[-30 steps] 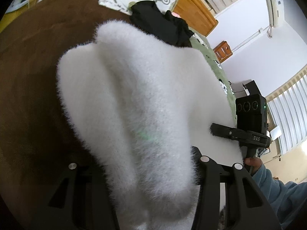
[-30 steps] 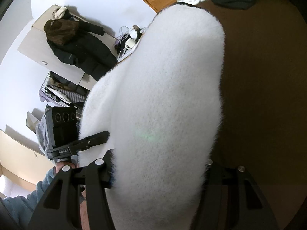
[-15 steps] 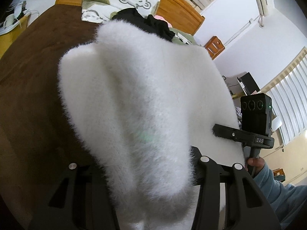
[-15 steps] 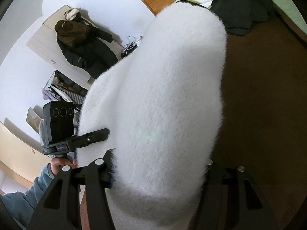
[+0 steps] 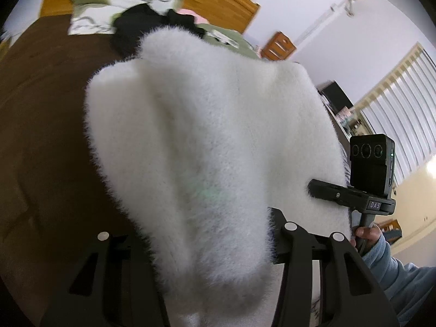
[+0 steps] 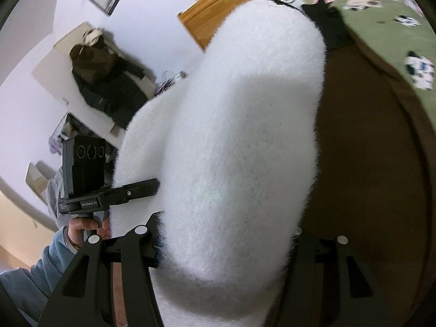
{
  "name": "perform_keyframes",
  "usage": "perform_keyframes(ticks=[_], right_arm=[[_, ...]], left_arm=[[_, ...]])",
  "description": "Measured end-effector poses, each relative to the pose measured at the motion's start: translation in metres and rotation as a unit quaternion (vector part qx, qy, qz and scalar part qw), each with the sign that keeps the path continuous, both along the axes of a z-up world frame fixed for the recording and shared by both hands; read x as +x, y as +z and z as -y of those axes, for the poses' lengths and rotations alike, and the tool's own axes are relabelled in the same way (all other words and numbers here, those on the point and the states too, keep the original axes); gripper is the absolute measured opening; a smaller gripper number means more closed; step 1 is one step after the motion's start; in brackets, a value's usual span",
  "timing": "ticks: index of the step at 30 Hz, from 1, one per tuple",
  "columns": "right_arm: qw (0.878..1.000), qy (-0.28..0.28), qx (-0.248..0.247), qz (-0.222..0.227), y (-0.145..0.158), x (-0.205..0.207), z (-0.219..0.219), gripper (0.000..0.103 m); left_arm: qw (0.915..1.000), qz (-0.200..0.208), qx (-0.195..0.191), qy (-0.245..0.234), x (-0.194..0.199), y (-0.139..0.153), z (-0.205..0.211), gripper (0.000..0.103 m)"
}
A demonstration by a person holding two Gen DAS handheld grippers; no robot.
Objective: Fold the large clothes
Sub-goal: 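Carry the bundle with both tools over the clothes stack on the green blanket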
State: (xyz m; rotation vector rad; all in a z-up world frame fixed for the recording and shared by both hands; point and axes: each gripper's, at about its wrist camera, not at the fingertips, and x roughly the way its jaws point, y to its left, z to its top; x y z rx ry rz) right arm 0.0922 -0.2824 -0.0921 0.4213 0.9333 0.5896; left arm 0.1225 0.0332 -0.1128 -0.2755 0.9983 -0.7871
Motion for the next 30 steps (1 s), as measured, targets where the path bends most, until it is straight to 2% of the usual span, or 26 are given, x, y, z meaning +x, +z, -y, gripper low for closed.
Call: perform_keyframes(ticks=[6, 10, 15, 20, 24, 30], right_arm=[[0.997, -0.077, 0.007, 0.005, 0.024, -0.019, 0.089, 0.055], [0.991, -0.135, -0.003, 0.019, 0.047, -0.038, 0.155, 0.055], [0.98, -0.198, -0.011, 0.028, 0.073, -0.061, 0.231, 0.055], [0.964, -0.264, -0.027, 0.03, 0.091, -0.091, 0.317, 0.055], [0.951, -0.307, -0.038, 0.023, 0.094, -0.114, 0.37, 0.055], [0.935, -0.351, -0.041, 0.004, 0.085, -0.132, 0.419, 0.055]], left_arm=[[0.9968, 0.015, 0.002, -0.078, 0.02, 0.023, 0.093, 0.048], [0.9903, 0.023, -0.005, -0.137, 0.034, 0.043, 0.171, 0.048], [0.9785, 0.033, -0.015, -0.203, 0.036, 0.067, 0.267, 0.048], [0.9648, 0.028, -0.026, -0.26, 0.036, 0.078, 0.364, 0.048], [0.9546, 0.02, -0.025, -0.296, 0.027, 0.079, 0.424, 0.048], [0.9391, 0.005, -0.005, -0.343, 0.014, 0.069, 0.497, 0.048]])
